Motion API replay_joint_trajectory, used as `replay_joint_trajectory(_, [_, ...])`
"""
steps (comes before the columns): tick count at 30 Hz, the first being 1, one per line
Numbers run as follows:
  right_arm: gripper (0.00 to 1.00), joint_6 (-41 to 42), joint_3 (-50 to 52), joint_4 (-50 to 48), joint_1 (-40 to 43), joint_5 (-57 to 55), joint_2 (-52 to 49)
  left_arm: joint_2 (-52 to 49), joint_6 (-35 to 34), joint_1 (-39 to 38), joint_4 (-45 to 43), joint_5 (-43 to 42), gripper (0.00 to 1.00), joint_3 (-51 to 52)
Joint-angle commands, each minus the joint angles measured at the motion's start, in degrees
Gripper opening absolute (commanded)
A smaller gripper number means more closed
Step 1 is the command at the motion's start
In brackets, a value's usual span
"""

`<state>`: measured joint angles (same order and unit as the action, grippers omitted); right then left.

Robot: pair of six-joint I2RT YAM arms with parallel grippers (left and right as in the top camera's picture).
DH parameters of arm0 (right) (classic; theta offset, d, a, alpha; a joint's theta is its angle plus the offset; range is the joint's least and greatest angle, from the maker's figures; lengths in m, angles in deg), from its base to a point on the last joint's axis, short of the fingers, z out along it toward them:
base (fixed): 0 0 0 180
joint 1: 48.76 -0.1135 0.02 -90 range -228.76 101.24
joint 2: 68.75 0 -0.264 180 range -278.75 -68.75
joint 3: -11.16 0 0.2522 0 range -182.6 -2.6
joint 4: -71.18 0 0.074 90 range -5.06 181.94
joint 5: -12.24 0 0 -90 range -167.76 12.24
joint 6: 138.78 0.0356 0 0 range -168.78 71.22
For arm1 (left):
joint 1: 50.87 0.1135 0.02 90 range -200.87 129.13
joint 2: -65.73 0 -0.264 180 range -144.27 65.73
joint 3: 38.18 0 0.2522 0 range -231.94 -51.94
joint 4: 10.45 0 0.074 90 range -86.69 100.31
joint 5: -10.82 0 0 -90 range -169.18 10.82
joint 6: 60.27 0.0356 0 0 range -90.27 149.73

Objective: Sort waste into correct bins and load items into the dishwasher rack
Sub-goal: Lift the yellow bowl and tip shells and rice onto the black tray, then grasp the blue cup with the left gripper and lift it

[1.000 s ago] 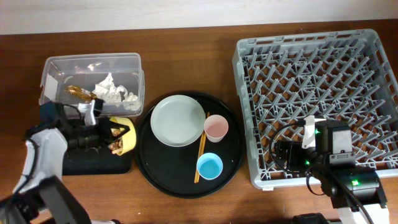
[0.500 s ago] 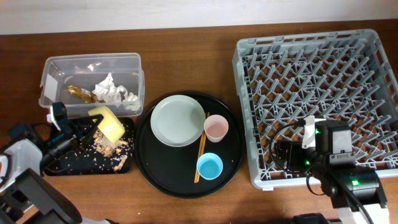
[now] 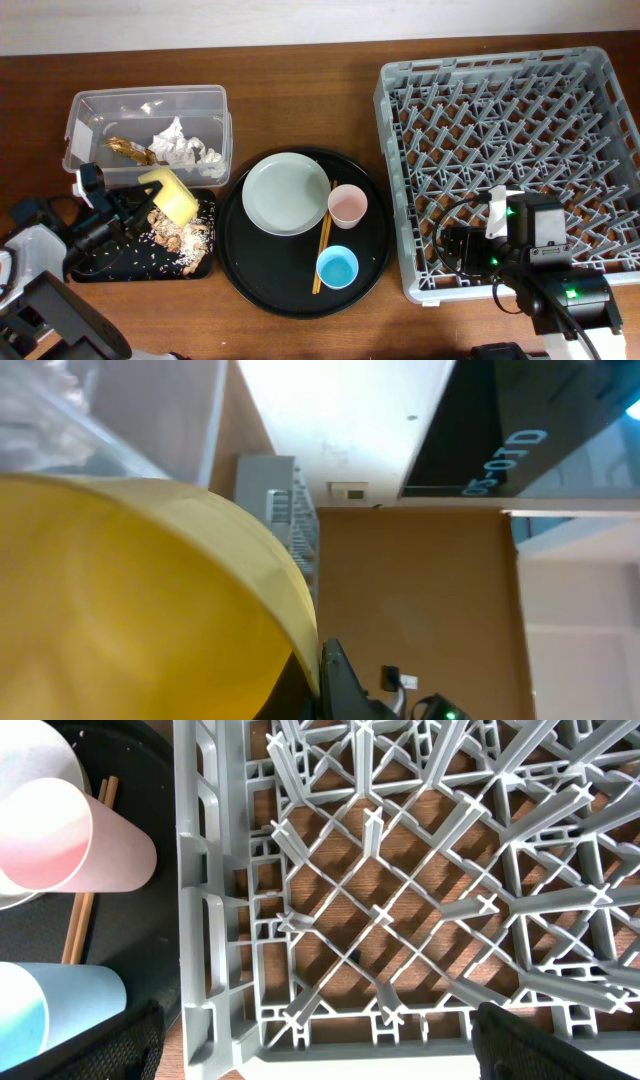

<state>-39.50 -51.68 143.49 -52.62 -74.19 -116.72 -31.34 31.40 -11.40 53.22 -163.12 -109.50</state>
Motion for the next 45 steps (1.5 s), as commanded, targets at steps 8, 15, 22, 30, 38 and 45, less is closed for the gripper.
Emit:
replay_joint_trajectory(8, [0.99,0.63,-0.66,-0.02,-0.26,0.11,-0.04,5.03,8.94,-14.21,1.77,7.39,0.00,-0.90])
replay_joint_trajectory(15, [0.99,0.63,-0.66,0.00,-0.26,0.11,-0.04,6.78,2.89,-49.44,-10.67,53.33,0.00,-9.84])
replay_joint_trajectory(22, [0.99,0.63,-0.66,0.02,-0.26,0.13,-0.04,-4.83,-0.48,-62.34,-17.05,74.31,0.08,-9.81])
replay_joint_trajectory(30, [0.98,0.63,-0.66,0.00,-0.26,0.11,-0.04,3.91,-1.51,-63.47,4.55,56.70,0.52,-16.59])
replay_joint_trajectory(38, [0.99,0.63,-0.66,0.02,-0.26,0.11,-0.04,3.76,-9.84,-76.96,0.02,70.25,0.47,-1.49])
replay_joint_trajectory(45, [0.99,0.66,-0.66,0.20,-0.26,-0.61,-0.04,9.68,-11.50,-74.82,-1.20,69.68,0.00,-0.98])
